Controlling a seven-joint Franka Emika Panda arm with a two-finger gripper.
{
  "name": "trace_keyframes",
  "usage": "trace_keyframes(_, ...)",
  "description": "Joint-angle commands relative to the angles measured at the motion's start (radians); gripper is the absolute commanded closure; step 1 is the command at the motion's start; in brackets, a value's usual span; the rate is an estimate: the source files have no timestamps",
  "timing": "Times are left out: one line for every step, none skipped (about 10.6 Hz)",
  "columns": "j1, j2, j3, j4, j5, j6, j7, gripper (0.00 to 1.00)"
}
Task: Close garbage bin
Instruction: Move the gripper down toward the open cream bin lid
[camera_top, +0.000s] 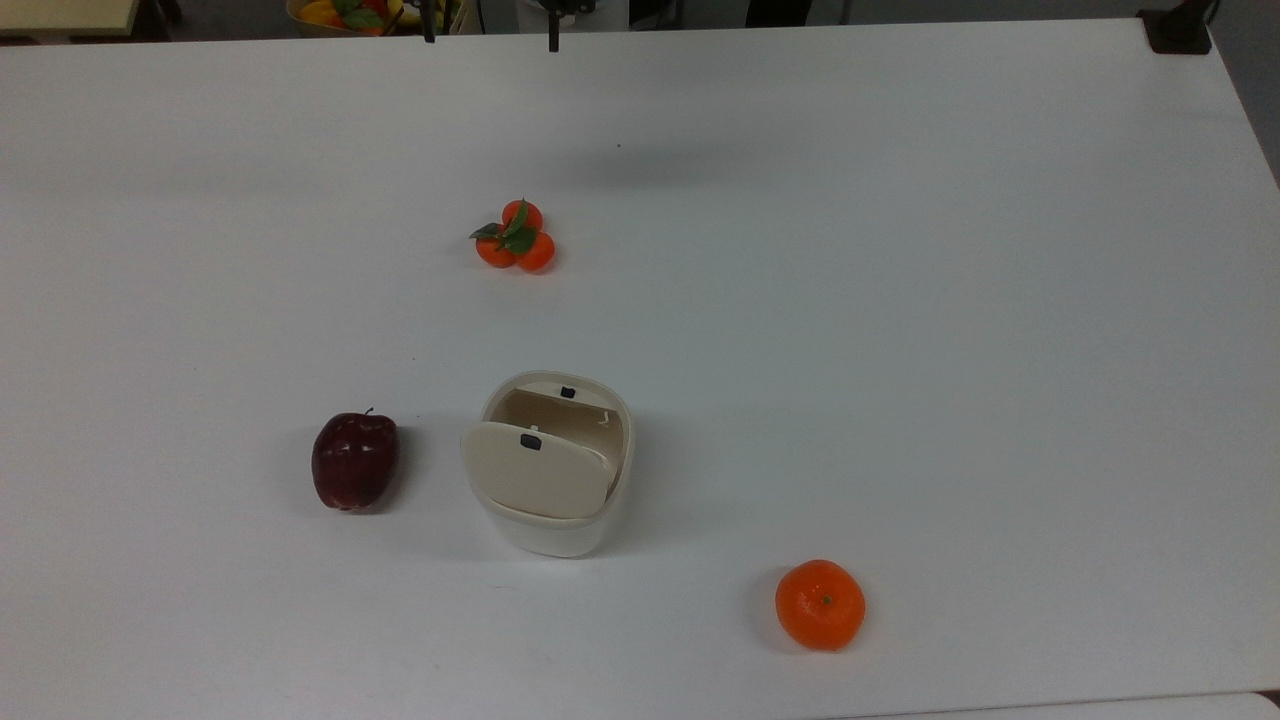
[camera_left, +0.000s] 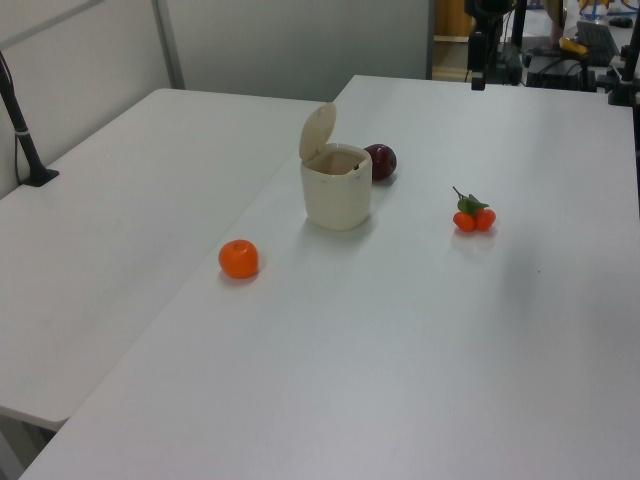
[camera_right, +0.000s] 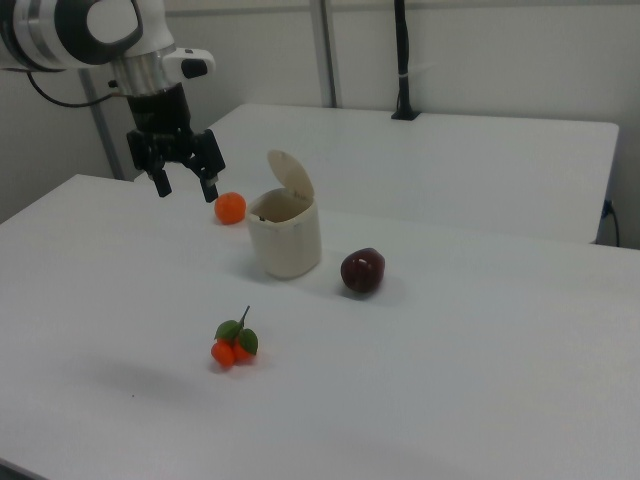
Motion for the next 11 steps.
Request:
trace_keyframes(-0.002,-0.023,-0.004,-0.02,0.018,0.009,0.012,0.0)
trace_keyframes(-0.005,-0.023,-0.004,-0.02,0.018,0.011,0.008,0.12)
trace_keyframes(-0.006,-0.023,-0.004,-0.02,0.02,0.011,0.0,0.41)
trace_keyframes(-0.006,-0.023,-0.005,-0.02,0.023,0.009,0.0,0.7)
trace_keyframes(-0.006,-0.023,-0.005,-0.02,0.026,0.008,0.0,0.89)
trace_keyframes(-0.005,-0.023,-0.005,-0.02,0.031,0.009,0.0,1.0)
trace_keyframes(-0.005,-0.023,-0.005,-0.02,0.031,0.009,0.0,1.0)
trace_keyframes(-0.005,-0.023,-0.005,-0.02,0.031,0.009,0.001,1.0)
trace_keyframes(-0.005,-0.02,-0.005,-0.02,0.031,0.011,0.006,1.0)
trace_keyframes(-0.003,-0.01,-0.004,-0.017,0.032,0.017,0.014,1.0)
trace_keyframes(-0.005,0.006,-0.004,0.009,0.032,0.025,0.015,1.0)
